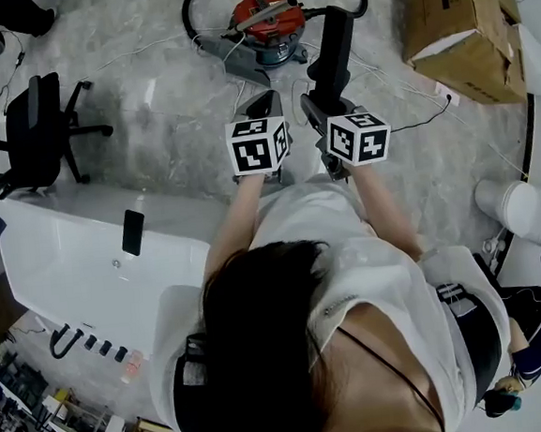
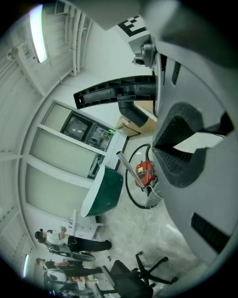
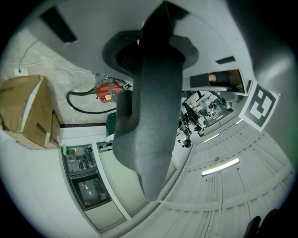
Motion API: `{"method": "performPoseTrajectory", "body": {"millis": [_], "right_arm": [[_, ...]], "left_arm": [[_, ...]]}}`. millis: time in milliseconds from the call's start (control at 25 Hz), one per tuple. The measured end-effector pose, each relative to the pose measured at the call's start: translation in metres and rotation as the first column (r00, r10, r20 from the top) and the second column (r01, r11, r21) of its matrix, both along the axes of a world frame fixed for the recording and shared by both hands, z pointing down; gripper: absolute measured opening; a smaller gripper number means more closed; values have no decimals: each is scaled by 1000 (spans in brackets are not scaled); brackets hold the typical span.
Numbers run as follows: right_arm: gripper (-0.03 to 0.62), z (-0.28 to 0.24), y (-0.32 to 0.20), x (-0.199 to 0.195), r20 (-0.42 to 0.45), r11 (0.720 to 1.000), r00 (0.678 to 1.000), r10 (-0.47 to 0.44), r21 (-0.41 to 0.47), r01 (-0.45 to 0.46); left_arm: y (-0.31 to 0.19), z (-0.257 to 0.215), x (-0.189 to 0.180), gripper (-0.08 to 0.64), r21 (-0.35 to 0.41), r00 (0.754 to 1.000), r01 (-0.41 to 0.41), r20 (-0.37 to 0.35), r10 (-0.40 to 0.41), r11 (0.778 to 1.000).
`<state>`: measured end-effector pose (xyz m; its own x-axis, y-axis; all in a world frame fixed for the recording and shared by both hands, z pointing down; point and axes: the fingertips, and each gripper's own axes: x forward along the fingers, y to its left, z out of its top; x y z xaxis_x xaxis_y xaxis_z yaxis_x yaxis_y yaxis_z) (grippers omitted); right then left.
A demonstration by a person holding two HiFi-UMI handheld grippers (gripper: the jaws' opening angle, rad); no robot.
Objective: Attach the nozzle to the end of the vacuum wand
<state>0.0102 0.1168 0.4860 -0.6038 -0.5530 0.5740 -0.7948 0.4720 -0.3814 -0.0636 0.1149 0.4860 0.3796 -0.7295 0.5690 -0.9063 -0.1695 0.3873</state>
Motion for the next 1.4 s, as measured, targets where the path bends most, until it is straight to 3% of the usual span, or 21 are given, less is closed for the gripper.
{"method": "performPoseTrajectory", "body": {"millis": [400, 600, 720, 960, 1400], "right_arm": [[87, -7, -11, 6, 8, 1000, 1000, 18, 7, -19], [87, -8, -14, 3, 102, 999, 994, 35, -37, -32], [87, -8, -26, 2, 109, 999, 994, 30, -30, -27], [87, -11, -58, 7, 152, 999, 988, 33, -24, -30], [87, -16, -113, 21, 196, 1000, 981, 0, -15, 3]], "left_arm": [[-11, -2, -4, 3, 0, 1000, 4, 4, -4, 1000], [-14, -7, -16, 3, 40, 997, 40, 61, -42, 998], [-23, -6, -21, 3, 29, 997, 41, 68, -43, 999], [-53, -11, -31, 3, 106, 988, 89, 115, -101, 990], [-102, -6, -16, 3, 78, 984, 102, 137, -112, 992]]}}
